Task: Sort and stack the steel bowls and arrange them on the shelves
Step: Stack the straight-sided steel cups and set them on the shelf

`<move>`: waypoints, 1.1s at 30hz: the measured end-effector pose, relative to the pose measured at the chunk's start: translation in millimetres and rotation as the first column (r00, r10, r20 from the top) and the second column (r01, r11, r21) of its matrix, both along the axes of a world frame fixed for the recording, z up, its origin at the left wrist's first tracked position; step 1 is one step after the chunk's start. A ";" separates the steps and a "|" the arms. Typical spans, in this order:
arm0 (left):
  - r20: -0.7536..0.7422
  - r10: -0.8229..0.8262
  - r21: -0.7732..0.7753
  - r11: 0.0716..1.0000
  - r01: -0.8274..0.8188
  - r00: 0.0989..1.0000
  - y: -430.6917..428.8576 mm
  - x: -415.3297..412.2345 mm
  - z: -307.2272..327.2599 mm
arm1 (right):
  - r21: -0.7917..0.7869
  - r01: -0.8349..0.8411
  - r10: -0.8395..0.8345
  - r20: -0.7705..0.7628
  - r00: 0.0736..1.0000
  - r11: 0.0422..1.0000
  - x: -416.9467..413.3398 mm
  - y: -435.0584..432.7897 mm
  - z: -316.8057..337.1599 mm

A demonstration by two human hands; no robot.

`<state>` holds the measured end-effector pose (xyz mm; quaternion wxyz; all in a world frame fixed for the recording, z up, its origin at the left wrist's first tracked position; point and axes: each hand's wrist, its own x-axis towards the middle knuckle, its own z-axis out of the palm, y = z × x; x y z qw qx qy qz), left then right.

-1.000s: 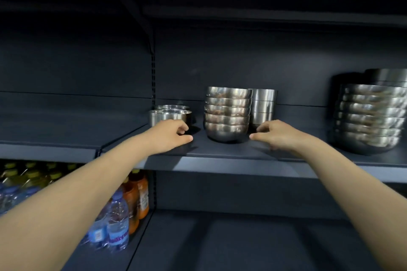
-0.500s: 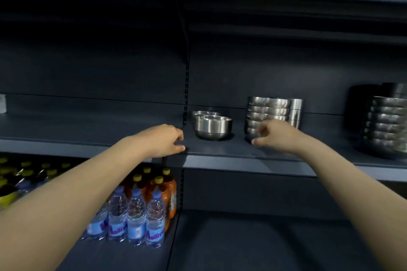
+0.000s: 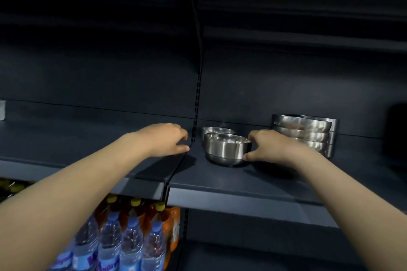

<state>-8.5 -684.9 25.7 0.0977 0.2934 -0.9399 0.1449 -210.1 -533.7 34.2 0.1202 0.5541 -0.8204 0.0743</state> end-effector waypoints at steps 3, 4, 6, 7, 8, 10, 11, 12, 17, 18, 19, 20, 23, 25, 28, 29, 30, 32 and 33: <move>-0.022 -0.017 -0.001 1.000 0.017 1.000 -17.9 -15.8 8.3 | 0.008 -0.001 0.000 0.020 1.000 1.000 -12.2 -12.6 7.5; -0.029 -0.025 0.005 1.000 0.025 0.999 -23.3 -21.0 9.9 | 0.017 -0.005 0.004 0.028 1.000 1.000 -15.3 -16.5 9.3; -0.028 -0.040 0.026 0.999 0.041 0.999 -33.0 -31.6 10.2 | 0.078 -0.015 0.012 0.038 0.999 0.997 -19.0 -23.2 11.4; -0.029 -0.048 0.045 0.998 0.049 0.998 -36.3 -36.9 9.6 | 0.114 -0.023 0.017 0.052 0.999 0.993 -19.9 -25.9 11.7; -0.036 -0.060 0.068 0.996 0.062 0.998 -38.9 -42.2 8.4 | 0.136 -0.037 0.028 0.068 0.997 0.990 -19.9 -28.6 11.3; -0.060 -0.087 0.116 0.989 0.094 0.994 -42.6 -52.4 4.9 | 0.165 -0.057 0.040 0.104 0.994 0.985 -21.5 -33.7 8.7; -0.072 -0.098 0.136 0.985 0.108 0.993 -43.9 -56.9 2.4 | 0.156 -0.068 0.045 0.148 0.988 0.985 -24.4 -36.6 6.0; -0.078 -0.109 0.151 0.981 0.120 0.991 -45.2 -61.2 -0.3 | 0.123 -0.093 0.068 0.192 0.979 0.988 -23.7 -36.5 3.8; -0.113 -0.161 0.270 0.945 0.186 0.981 -55.9 -72.2 -10.7 | 0.003 -0.215 0.199 0.370 0.908 0.977 -28.1 -35.2 -2.4; -0.139 -0.172 0.299 0.932 0.207 0.975 -58.0 -72.5 -12.1 | -0.025 -0.226 0.219 0.373 0.902 0.974 -24.3 -33.4 -3.1; -0.161 -0.179 0.327 0.918 0.224 0.971 -58.8 -72.1 -13.7 | -0.035 -0.220 0.216 0.374 0.902 0.975 -24.4 -34.4 -4.4; -0.181 -0.181 0.354 0.905 0.236 0.967 -58.8 -72.0 -15.6 | -0.067 -0.221 0.230 0.366 0.902 0.973 -21.4 -33.8 -5.4; -0.247 -0.196 0.412 0.865 0.286 0.949 -56.6 -70.4 -20.4 | -0.134 -0.185 0.223 0.378 0.899 0.974 -18.1 -36.7 -11.7; -0.302 -0.198 0.440 0.839 0.321 0.932 -57.6 -67.2 -21.9 | -0.194 -0.171 0.232 0.363 0.902 0.966 -16.2 -36.7 -15.8; -0.336 -0.195 0.444 0.830 0.338 0.921 -60.9 -58.5 -23.3 | -0.273 -0.158 0.261 0.399 0.879 0.949 -11.9 -34.2 -22.0; -0.339 -0.194 0.435 0.835 0.337 0.920 -62.0 -55.3 -23.8 | -0.295 -0.153 0.273 0.427 0.862 0.943 -11.1 -34.2 -24.9; -0.343 -0.192 0.427 0.840 0.334 0.920 -63.3 -52.3 -24.5 | -0.319 -0.137 0.278 0.454 0.846 0.938 -8.9 -34.6 -27.2; -0.359 -0.190 0.416 0.844 0.339 0.914 -65.1 -46.4 -24.2 | -0.376 -0.106 0.294 0.488 0.822 0.921 -3.8 -36.5 -30.0; -0.373 -0.193 0.407 0.845 0.347 0.907 -66.1 -43.6 -22.8 | -0.410 -0.089 0.303 0.492 0.817 0.908 -3.7 -38.7 -31.3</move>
